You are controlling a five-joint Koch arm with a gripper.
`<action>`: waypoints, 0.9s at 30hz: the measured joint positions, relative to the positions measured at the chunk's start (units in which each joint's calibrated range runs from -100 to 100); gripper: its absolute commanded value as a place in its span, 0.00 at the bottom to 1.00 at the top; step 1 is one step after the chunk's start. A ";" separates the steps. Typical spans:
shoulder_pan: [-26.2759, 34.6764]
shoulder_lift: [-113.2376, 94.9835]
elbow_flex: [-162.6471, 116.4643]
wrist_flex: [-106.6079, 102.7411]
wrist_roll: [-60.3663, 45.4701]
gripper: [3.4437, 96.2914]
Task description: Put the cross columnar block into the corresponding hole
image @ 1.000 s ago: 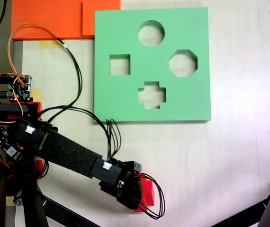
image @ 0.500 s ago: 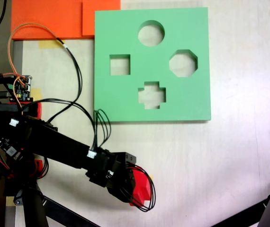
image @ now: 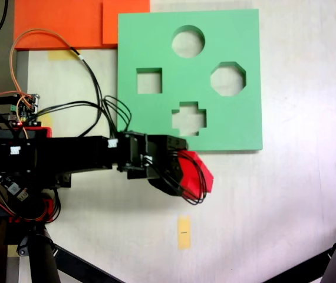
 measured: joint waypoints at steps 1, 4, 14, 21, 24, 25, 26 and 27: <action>0.68 0.00 0.59 0.10 0.63 0.34; 3.37 0.00 1.08 0.00 2.59 0.34; 11.28 2.19 1.08 0.00 10.16 0.34; 12.75 6.84 1.08 0.10 11.92 0.34; 13.04 8.89 1.08 0.10 11.97 0.34; 13.04 9.99 1.08 0.20 12.01 0.34; 13.09 11.08 1.08 0.29 12.21 0.34; 13.09 11.76 1.18 0.49 12.31 0.34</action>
